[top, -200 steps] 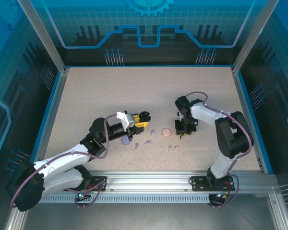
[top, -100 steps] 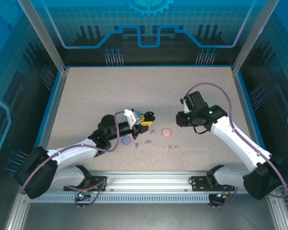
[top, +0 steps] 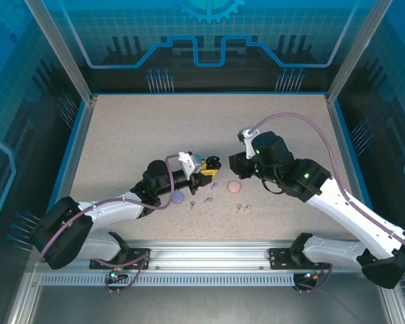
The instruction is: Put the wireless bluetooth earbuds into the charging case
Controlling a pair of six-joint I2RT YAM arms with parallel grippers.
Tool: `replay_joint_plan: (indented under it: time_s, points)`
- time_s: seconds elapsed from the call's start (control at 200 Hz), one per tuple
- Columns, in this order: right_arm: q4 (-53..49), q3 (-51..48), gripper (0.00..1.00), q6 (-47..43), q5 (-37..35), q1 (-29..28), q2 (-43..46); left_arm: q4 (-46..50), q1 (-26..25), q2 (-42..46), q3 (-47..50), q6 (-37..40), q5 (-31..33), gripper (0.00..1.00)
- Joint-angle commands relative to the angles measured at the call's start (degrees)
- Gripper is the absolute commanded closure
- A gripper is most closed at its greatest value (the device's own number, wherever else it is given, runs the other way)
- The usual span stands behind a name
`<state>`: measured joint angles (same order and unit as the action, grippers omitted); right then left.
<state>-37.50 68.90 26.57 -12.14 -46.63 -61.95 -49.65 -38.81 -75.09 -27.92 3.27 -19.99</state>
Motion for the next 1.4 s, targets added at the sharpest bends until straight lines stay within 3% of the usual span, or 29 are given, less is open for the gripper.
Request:
replay_joint_plan:
  time_s: [0.0, 0.34, 1.396]
  points:
    - [3.6, 2.8, 0.78, -1.4, -3.8, -2.4, -1.6, -3.3, -0.4, -0.6, -2.0, -0.9, -1.6, 0.93]
    - [3.3, 5.7, 0.78, -3.0, -5.7, -5.3, -6.9, -3.8, -0.4, -0.8, -2.0, -1.1, -1.8, 0.93]
    - [1.9, 4.1, 0.77, -3.3, -7.0, -5.4, -11.5, -4.6, -0.4, -0.1, -1.2, -1.4, -1.3, 0.93]
